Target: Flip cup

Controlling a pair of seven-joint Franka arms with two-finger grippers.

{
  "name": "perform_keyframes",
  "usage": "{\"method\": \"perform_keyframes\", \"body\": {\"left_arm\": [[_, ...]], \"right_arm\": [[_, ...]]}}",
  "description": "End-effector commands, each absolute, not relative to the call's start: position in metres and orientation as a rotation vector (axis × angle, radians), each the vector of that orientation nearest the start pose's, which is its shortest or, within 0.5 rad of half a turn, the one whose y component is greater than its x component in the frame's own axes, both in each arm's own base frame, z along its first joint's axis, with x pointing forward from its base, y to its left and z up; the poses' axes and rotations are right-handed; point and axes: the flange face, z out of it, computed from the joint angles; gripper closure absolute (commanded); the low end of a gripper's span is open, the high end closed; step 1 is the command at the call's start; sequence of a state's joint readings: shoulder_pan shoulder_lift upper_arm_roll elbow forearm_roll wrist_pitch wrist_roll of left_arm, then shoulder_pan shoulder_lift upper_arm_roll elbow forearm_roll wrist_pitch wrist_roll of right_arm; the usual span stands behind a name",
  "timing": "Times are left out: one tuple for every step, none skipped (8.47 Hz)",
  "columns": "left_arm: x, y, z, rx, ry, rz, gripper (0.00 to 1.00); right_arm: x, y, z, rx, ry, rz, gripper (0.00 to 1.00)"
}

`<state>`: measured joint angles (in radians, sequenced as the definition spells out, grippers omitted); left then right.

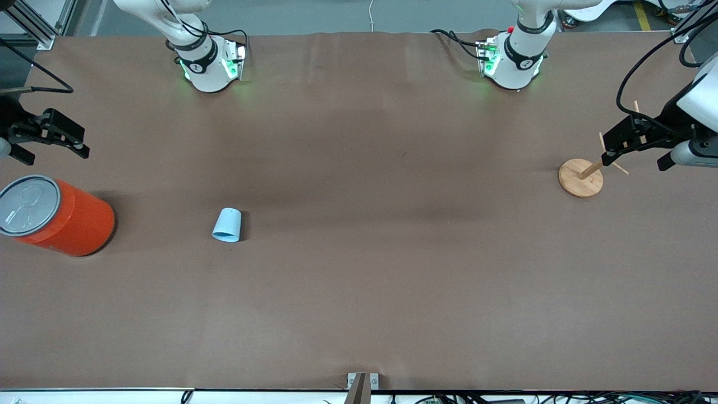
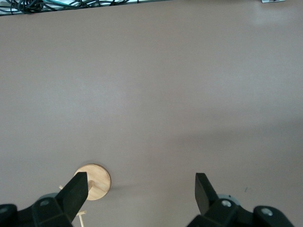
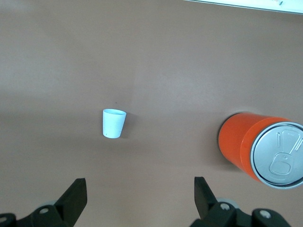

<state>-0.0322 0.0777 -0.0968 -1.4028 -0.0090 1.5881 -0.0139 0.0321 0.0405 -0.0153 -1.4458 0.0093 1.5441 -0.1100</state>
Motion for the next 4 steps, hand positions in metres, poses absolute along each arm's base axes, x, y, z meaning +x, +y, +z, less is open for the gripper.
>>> {"method": "perform_keyframes", "body": {"left_arm": [[0.5754, -0.0726, 0.6655, -3.136, 0.201, -0.174, 0.00], [0.5754, -0.0727, 0.6655, -3.138, 0.201, -0.174, 0.00], [0.5756, -0.0710, 0.6655, -3.138, 0.196, -0.174, 0.00], [0.5757, -0.0701, 0.6655, -3.138, 0.194, -0.174, 0.00]], "right_arm": [[0.5678, 0.0090, 0.6559, -3.129, -0.212, -0.073, 0.00], [0.5693, 0.0065, 0.6533, -3.130, -0.203, -0.066, 0.00], [0.5693, 0.0064, 0.6532, -3.130, -0.205, -0.065, 0.00], [0.5693, 0.0071, 0.6532, -3.131, -0.207, -0.065, 0.00]]}}
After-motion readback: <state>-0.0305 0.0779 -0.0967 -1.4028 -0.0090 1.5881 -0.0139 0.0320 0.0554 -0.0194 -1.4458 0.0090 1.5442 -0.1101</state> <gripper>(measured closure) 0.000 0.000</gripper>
